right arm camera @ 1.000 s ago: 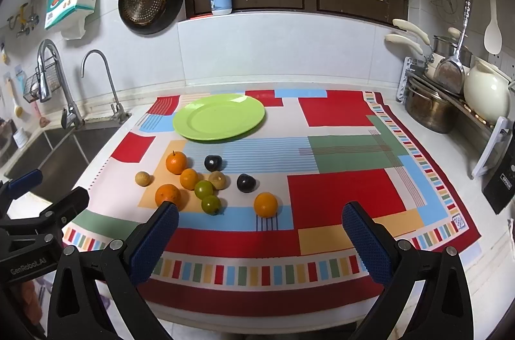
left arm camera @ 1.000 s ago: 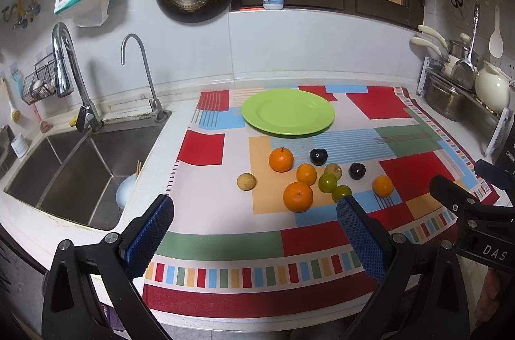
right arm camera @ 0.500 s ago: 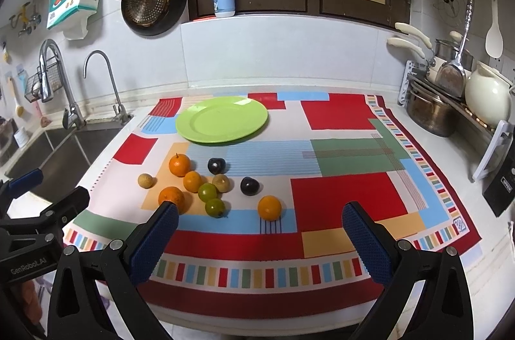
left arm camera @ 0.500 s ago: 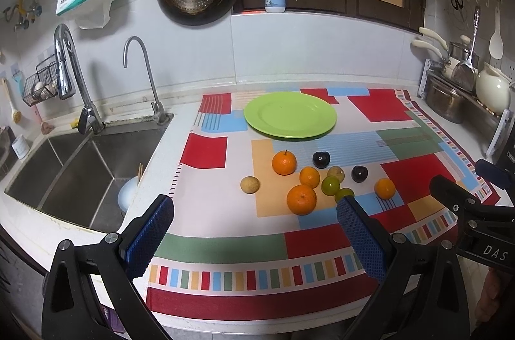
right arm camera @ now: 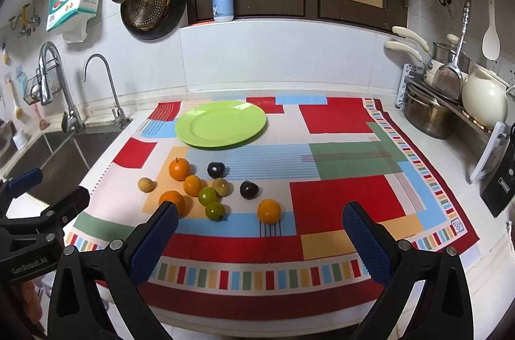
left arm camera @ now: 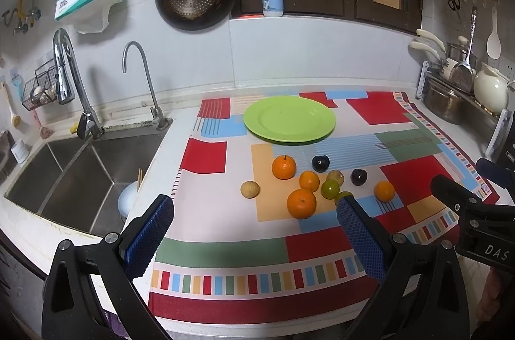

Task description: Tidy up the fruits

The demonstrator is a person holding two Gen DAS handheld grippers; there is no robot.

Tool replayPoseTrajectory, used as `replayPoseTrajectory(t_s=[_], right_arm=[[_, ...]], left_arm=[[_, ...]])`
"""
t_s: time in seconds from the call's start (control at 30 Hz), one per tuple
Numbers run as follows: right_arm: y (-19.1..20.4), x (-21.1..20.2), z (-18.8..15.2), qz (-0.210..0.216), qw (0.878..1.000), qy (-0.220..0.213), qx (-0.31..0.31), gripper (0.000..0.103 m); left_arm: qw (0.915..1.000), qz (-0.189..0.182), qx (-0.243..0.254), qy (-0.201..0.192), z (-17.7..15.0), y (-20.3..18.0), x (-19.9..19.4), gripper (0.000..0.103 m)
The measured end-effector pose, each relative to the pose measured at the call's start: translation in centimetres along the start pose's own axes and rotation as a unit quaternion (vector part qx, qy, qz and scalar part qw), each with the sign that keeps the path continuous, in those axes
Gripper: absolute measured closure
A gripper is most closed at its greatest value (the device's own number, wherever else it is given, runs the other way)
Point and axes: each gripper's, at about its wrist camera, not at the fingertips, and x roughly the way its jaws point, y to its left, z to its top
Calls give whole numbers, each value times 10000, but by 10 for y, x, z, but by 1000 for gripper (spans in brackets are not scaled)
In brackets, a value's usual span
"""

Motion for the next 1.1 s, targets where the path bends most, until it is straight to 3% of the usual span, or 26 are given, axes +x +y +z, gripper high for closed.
replayPoseTrajectory(t_s=[0.73,1.03,1.1], right_arm=[[1,1,2,-3,10000,-6,-24,0],[7,15,6,61,9998,90,-173,0],[9,20,6,124,9996,114,-245,1]], left_arm=[[10000,-11,14,39,4,0,5,0],[9995,-225,145,139,5,1,21,0],[9992,-311,219,123,5,-1,25,5]])
